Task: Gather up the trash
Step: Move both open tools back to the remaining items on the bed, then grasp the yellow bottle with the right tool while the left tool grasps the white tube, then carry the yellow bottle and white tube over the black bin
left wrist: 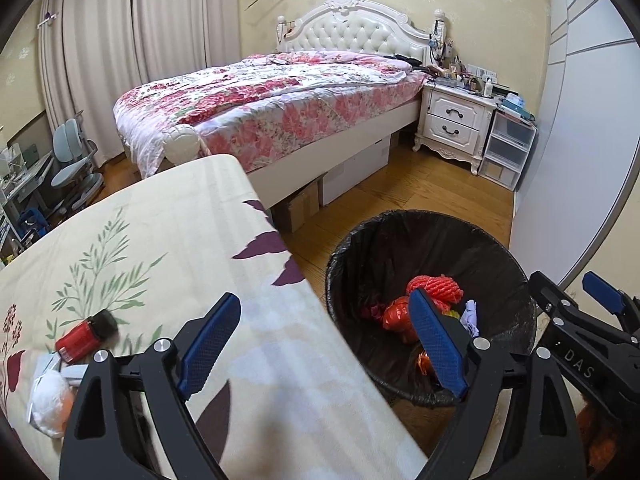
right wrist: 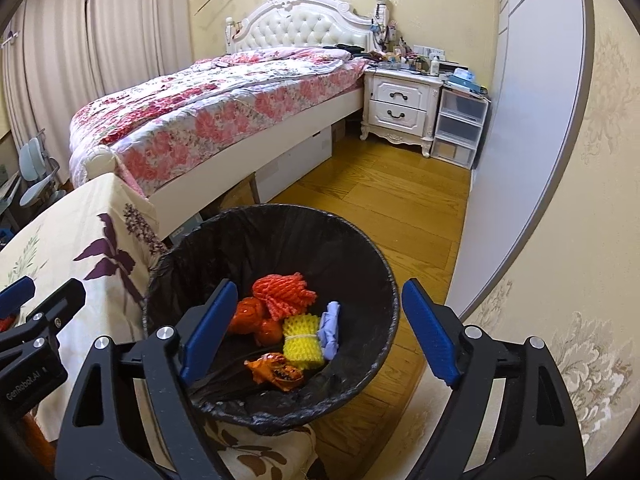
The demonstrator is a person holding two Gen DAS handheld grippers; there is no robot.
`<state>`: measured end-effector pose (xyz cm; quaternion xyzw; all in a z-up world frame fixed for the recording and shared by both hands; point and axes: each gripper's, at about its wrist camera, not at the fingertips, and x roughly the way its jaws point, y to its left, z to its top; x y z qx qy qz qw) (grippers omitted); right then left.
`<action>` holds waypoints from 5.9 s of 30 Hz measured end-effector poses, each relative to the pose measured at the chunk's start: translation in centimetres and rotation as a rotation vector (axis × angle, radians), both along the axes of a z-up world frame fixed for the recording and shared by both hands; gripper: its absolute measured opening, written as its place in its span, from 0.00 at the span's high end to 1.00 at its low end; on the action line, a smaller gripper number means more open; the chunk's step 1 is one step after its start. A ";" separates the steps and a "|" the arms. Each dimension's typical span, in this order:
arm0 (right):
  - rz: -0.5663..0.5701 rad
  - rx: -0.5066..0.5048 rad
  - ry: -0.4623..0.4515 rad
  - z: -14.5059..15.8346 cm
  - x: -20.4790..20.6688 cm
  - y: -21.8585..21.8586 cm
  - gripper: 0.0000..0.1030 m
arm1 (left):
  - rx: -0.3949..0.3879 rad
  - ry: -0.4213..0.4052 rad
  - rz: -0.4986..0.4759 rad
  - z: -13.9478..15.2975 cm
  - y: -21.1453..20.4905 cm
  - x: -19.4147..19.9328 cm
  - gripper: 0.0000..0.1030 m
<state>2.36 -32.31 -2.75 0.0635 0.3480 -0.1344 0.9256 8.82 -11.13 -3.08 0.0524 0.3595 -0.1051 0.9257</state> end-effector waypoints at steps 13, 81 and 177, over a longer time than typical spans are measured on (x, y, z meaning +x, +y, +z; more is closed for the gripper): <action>0.157 0.004 -0.001 1.2 -1.8 6.5 0.20 | -0.001 -0.021 0.123 2.0 8.0 -4.5 0.17; 0.599 -0.002 0.159 -1.3 -2.5 24.9 0.77 | -0.040 0.041 0.434 -0.3 25.6 -9.2 0.17; 0.318 -0.012 0.000 3.2 -1.4 10.0 0.77 | -0.111 -0.041 0.035 2.7 9.9 -5.8 0.86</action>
